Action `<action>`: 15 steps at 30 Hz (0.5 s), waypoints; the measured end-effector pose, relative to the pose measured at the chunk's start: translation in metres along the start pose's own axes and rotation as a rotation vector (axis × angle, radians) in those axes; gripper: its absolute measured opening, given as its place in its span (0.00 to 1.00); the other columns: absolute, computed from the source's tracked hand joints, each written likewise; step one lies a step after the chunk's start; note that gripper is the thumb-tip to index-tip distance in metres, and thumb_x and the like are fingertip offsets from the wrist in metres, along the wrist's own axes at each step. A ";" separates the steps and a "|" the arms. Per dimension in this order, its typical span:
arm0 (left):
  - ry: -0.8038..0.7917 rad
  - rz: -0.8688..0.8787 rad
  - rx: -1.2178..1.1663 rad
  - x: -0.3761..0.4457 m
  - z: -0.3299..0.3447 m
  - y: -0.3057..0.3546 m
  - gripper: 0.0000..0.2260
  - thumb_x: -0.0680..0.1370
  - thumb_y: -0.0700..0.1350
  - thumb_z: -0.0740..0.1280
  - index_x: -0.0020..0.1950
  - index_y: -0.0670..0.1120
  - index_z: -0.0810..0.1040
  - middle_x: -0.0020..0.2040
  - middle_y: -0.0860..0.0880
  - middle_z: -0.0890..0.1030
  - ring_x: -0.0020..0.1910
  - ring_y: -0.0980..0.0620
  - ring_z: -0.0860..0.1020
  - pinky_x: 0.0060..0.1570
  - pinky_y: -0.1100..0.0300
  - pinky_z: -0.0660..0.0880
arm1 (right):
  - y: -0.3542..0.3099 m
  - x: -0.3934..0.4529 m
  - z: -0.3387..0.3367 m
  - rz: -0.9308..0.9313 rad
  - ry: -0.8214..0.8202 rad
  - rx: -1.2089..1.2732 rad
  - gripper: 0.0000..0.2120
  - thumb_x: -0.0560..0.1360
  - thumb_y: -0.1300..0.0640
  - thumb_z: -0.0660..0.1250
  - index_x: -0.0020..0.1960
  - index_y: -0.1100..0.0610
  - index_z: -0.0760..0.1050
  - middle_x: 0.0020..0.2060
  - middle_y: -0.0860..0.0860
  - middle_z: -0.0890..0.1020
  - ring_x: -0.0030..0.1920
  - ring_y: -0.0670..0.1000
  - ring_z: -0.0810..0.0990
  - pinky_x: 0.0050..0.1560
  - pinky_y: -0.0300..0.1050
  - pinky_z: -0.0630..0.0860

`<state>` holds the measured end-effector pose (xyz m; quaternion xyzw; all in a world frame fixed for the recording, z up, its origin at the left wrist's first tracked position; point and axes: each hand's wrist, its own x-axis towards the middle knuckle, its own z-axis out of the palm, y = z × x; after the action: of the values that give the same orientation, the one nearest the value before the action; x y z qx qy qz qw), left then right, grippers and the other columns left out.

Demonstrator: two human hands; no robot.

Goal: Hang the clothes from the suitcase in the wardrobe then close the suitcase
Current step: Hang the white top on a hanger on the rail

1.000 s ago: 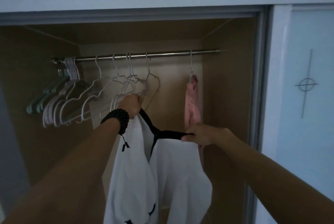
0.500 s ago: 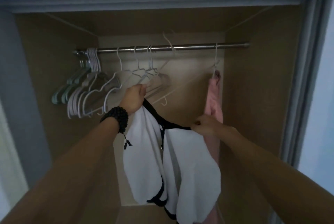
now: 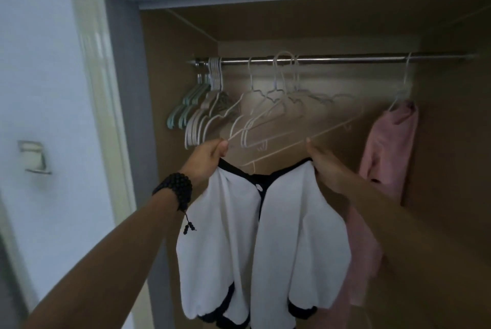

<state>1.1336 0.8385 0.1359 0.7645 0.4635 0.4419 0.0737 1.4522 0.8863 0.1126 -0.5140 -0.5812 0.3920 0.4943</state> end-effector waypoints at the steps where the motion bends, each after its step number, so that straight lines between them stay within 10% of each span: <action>1: -0.001 0.002 -0.003 -0.004 -0.003 -0.003 0.17 0.84 0.50 0.53 0.38 0.45 0.69 0.33 0.52 0.69 0.32 0.56 0.68 0.37 0.62 0.65 | 0.006 0.007 0.002 0.017 0.013 0.042 0.50 0.57 0.17 0.60 0.66 0.51 0.74 0.61 0.52 0.80 0.60 0.56 0.79 0.66 0.59 0.72; 7: -0.036 -0.016 0.054 -0.035 -0.030 -0.031 0.16 0.84 0.50 0.54 0.38 0.48 0.69 0.34 0.52 0.70 0.34 0.54 0.69 0.39 0.59 0.66 | -0.019 -0.034 0.059 0.066 0.011 0.205 0.24 0.80 0.41 0.58 0.55 0.61 0.78 0.47 0.58 0.83 0.49 0.58 0.82 0.58 0.54 0.77; 15: -0.138 -0.019 0.071 -0.038 -0.030 -0.013 0.12 0.82 0.49 0.59 0.41 0.47 0.72 0.35 0.54 0.72 0.33 0.58 0.69 0.36 0.62 0.65 | -0.014 -0.050 0.083 -0.077 -0.044 -0.017 0.19 0.81 0.45 0.58 0.40 0.53 0.79 0.38 0.53 0.79 0.43 0.54 0.78 0.51 0.50 0.73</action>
<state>1.0965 0.8073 0.1237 0.7908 0.4800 0.3707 0.0823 1.3670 0.8390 0.1004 -0.4868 -0.6146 0.3790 0.4917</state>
